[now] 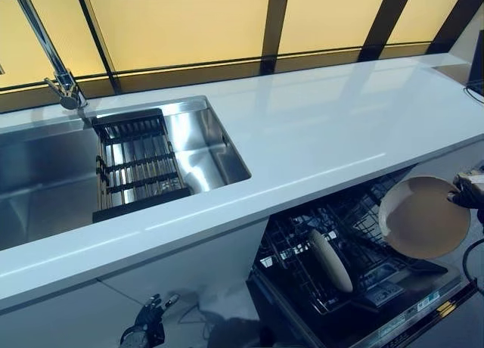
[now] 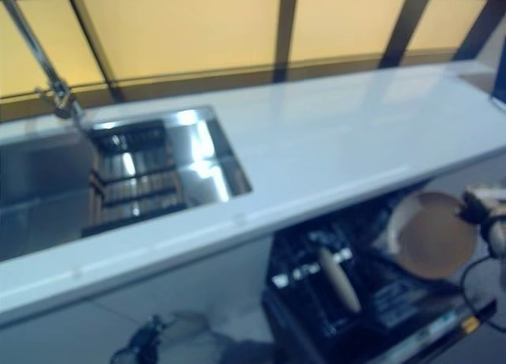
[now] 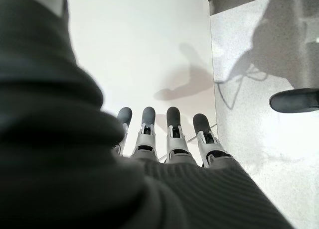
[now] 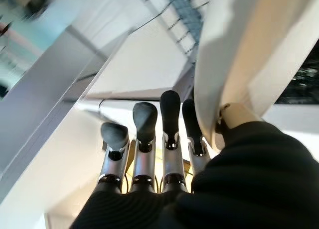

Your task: Take plates into dishwasher

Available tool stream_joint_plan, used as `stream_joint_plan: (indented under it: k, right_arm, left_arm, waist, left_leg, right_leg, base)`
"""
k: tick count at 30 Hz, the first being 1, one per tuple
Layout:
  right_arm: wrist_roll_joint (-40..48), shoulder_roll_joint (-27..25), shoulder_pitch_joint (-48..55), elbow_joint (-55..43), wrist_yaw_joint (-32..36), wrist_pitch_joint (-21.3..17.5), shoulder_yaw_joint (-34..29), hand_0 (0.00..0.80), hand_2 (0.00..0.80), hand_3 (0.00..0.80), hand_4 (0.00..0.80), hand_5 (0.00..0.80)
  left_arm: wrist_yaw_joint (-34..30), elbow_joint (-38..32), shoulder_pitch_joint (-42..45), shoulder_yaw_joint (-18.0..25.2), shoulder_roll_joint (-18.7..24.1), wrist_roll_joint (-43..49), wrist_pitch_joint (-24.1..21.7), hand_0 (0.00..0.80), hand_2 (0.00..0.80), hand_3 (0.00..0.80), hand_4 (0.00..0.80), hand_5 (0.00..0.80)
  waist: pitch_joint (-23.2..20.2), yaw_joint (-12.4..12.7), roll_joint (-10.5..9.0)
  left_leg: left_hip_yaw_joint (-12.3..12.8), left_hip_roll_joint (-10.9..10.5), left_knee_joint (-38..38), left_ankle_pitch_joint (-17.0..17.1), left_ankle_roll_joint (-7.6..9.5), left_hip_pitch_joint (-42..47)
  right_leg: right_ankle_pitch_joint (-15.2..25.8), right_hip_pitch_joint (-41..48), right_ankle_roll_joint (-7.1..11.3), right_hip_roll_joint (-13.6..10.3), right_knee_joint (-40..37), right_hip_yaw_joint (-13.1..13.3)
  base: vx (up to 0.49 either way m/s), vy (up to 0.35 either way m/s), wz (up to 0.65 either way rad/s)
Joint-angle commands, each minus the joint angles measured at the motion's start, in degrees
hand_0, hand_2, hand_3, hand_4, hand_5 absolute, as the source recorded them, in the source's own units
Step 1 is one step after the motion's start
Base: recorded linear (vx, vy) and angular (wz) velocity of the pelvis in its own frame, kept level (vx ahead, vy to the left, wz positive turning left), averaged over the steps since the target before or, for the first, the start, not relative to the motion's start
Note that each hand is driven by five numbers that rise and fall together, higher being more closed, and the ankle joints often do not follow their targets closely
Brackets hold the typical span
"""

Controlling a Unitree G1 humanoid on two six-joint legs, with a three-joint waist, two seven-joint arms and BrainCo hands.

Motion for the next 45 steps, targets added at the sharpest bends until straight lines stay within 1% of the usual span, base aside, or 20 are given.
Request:
stream_joint_plan:
  k: [1, 6, 14, 27, 34, 39, 45]
  right_arm:
    - [-10.20, 1.58, -1.45, -3.57, -1.98, 5.78, -2.50, 0.800, 0.800, 0.800, 0.800, 0.800]
    - [-15.18, 3.91, 0.22, -5.29, -2.44, 7.73, -2.10, 0.800, 0.800, 0.800, 0.800, 0.800]
    - [-19.96, 6.86, -0.06, -4.53, -3.94, 8.38, 0.53, 0.800, 0.800, 0.800, 0.800, 0.800]
    - [-25.45, 11.69, -4.28, -1.36, -1.50, 8.62, 8.25, 0.800, 0.800, 0.800, 0.800, 0.800]
    - [-26.72, 15.08, -6.24, 1.70, 0.09, 9.97, 12.88, 0.800, 0.800, 0.800, 0.800, 0.800]
    - [-27.31, 18.11, -7.72, 5.92, 0.97, 12.17, 17.14, 0.800, 0.800, 0.800, 0.800, 0.800]
    - [-25.47, 21.39, -9.25, 12.52, 1.46, 15.43, 20.79, 0.800, 0.800, 0.800, 0.800, 0.800]
  left_arm:
    - [0.31, 0.96, -2.91, 1.24, 0.79, -0.31, -2.04, 0.000, 0.000, 0.000, 0.000, 0.000]
    - [0.61, 0.21, -2.97, 1.00, 0.18, -0.09, -1.46, 0.000, 0.000, 0.000, 0.000, 0.000]
    - [1.16, -0.65, -2.83, 0.40, -0.52, 0.40, -0.91, 0.000, 0.000, 0.000, 0.000, 0.000]
    - [1.33, -1.58, -2.79, -0.38, -0.97, 1.10, -0.04, 0.000, 0.000, 0.000, 0.000, 0.000]
    - [1.20, -1.73, -2.92, -0.98, -1.63, 0.73, -0.18, 0.000, 0.000, 0.000, 0.000, 0.000]
    - [1.76, -1.88, -3.24, -1.74, -1.88, 0.40, 0.13, 0.000, 0.000, 0.000, 0.000, 0.000]
    - [1.88, -2.30, -3.09, -2.12, -1.76, 1.03, 0.48, 0.000, 0.000, 0.000, 0.000, 0.000]
  waist:
    - [-0.22, 0.92, -1.89]
    - [-0.39, 1.36, -1.58]
    - [-0.47, 2.18, -1.22]
    - [-0.74, 3.88, -0.49]
    - [-0.76, 4.58, -0.25]
    - [-0.86, 5.42, -0.09]
    - [-1.02, 6.66, 0.23]
  left_leg:
    - [-0.41, -1.55, 0.19, -5.83, 2.84, 3.26]
    - [-0.74, -1.64, 0.19, -5.85, 3.06, 3.14]
    - [-1.30, -1.77, 0.19, -5.82, 3.24, 2.88]
    - [-2.69, -2.10, 0.19, -5.74, 3.33, 2.36]
    - [-3.28, -2.25, 0.19, -5.80, 3.42, 2.36]
    - [-3.83, -2.32, 0.19, -5.72, 3.42, 2.19]
    - [-4.75, -2.22, 0.19, -5.61, 3.29, 2.10]
  right_leg:
    - [3.32, -1.88, 3.93, 0.53, 0.12, -0.44]
    - [3.30, -1.89, 3.99, 0.51, 0.12, -0.54]
    - [3.19, -1.93, 3.99, 0.27, 0.12, -0.93]
    - [3.00, -2.00, 3.90, -0.15, 0.12, -1.70]
    - [2.86, -1.84, 3.84, -0.33, 0.12, -1.98]
    - [2.85, -1.75, 3.81, -0.54, 0.12, -2.59]
    - [2.68, -1.43, 3.73, -0.96, 0.12, -3.67]
  base:
    - [0.000, 0.000, 0.00]
    - [0.000, 0.000, 0.00]
    - [0.000, 0.000, 0.00]
    - [-0.001, 0.002, 0.01]
    - [0.000, 0.002, 0.03]
    - [0.000, 0.000, 0.00]
    - [0.011, -0.012, 0.08]
